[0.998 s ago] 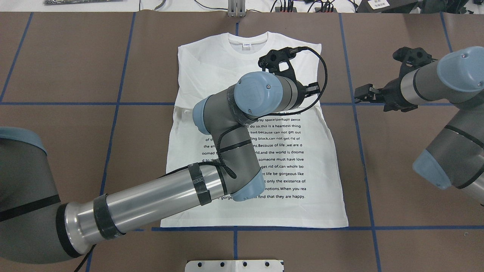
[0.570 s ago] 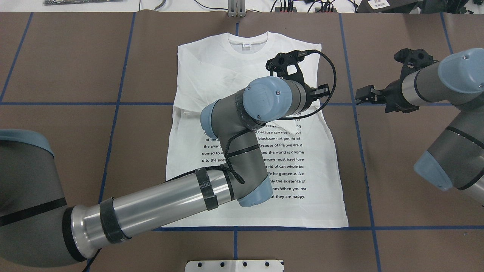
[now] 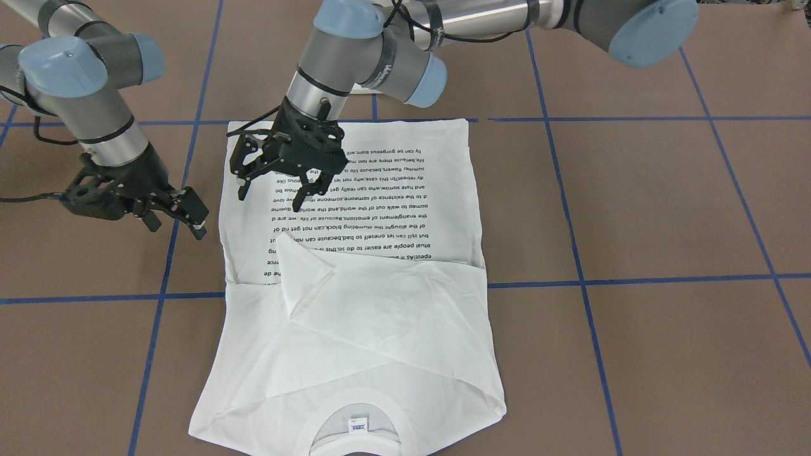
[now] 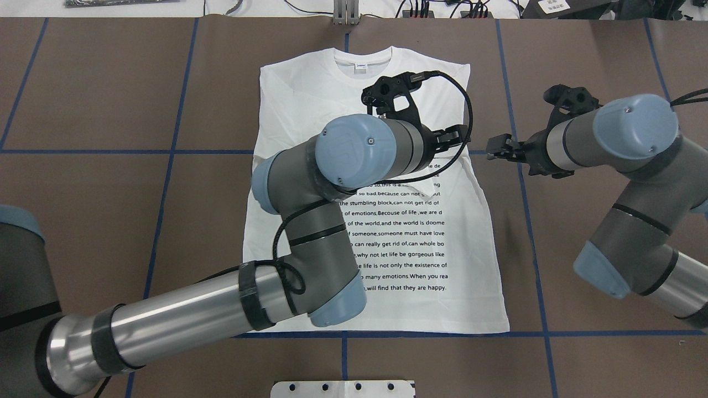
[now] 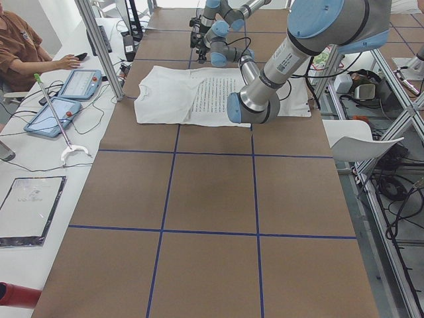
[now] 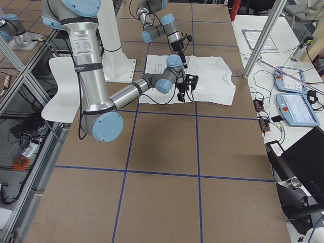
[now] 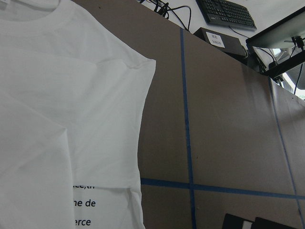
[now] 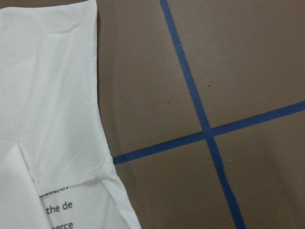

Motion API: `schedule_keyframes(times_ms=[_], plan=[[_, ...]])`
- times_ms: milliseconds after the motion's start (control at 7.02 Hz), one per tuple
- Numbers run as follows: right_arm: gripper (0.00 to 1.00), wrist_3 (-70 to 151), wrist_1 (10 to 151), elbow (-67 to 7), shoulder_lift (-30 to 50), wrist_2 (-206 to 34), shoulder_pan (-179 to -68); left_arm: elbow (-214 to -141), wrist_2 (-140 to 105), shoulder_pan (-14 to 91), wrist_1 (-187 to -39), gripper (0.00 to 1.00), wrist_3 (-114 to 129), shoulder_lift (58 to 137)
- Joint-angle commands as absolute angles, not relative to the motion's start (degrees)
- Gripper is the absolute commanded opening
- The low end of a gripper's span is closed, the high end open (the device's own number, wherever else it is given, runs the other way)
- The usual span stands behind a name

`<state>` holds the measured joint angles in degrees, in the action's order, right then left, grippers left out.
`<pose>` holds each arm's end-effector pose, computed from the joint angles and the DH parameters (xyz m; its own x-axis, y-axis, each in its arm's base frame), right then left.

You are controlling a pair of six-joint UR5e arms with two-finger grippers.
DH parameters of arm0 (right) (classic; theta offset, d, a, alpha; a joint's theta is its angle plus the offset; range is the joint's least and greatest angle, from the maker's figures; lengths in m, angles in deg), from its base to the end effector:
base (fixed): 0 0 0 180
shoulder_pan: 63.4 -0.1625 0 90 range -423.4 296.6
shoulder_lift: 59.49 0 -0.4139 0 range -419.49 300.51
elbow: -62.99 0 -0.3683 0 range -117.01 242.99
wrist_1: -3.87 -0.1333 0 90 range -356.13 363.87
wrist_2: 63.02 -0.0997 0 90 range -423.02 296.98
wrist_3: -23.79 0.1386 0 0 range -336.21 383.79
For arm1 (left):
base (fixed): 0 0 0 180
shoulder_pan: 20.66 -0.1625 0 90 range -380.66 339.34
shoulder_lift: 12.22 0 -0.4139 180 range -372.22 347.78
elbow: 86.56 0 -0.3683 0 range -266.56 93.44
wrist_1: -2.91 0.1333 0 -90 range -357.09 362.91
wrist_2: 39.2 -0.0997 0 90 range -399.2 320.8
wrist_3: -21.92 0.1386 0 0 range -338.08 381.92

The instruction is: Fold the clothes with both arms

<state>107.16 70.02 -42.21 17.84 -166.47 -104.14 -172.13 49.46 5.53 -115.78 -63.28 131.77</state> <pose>-0.3765 -0.4577 0.3994 0.5236 0.3028 0.7964 -0.4389 0.8970 -0.0525 0.5945 -0.4446 0.0561 0.2207 -0.0153 -0.9752 0.4449 0.8914 0.0867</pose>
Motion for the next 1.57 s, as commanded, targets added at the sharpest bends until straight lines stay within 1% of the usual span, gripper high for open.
schedule_keyframes(times_ms=[0,142,428,570,712,855,998,1140,1425], plan=[[1.0,117.7,70.84,-46.32,17.76,-159.79,-95.59,-196.32,49.48,5.88,-107.83,0.82,-60.98,114.43],[1.0,123.23,72.94,-48.08,18.55,-159.35,-92.35,-201.03,49.39,6.84,-107.83,0.82,-57.48,110.86],[0.97,134.3,84.76,-54.84,18.73,-153.14,-83.83,-201.34,49.31,7.29,-107.65,0.82,-57.18,110.65],[0.91,142.36,85.26,-56.61,20.56,-153.11,-81.79,-201.34,49.31,7.29,-107.65,0.82,-57.27,110.56],[0.87,145.31,85.17,-59.93,25.1,-152.85,-78.55,-201.34,49.31,7.29,-107.65,0.82,-57.35,110.56],[0.8,147.87,84.65,-61.01,29.58,-152.15,-75.39,-201.25,49.31,7.29,-107.65,0.82,-57.44,110.56],[0.76,149.55,84.65,-61.2,30.67,-151.97,-74.14,-201.17,49.31,7.21,-107.65,0.82,-57.62,110.47],[0.73,149.82,83.78,-60.76,32.6,-150.75,-72.39,-201.17,49.22,7.12,-107.65,0.82,-57.71,110.47],[0.7,150.0,73.9,-58.14,34.8,-150.91,-72.37,-200.82,49.13,6.94,-107.65,0.82,-57.71,110.47]])
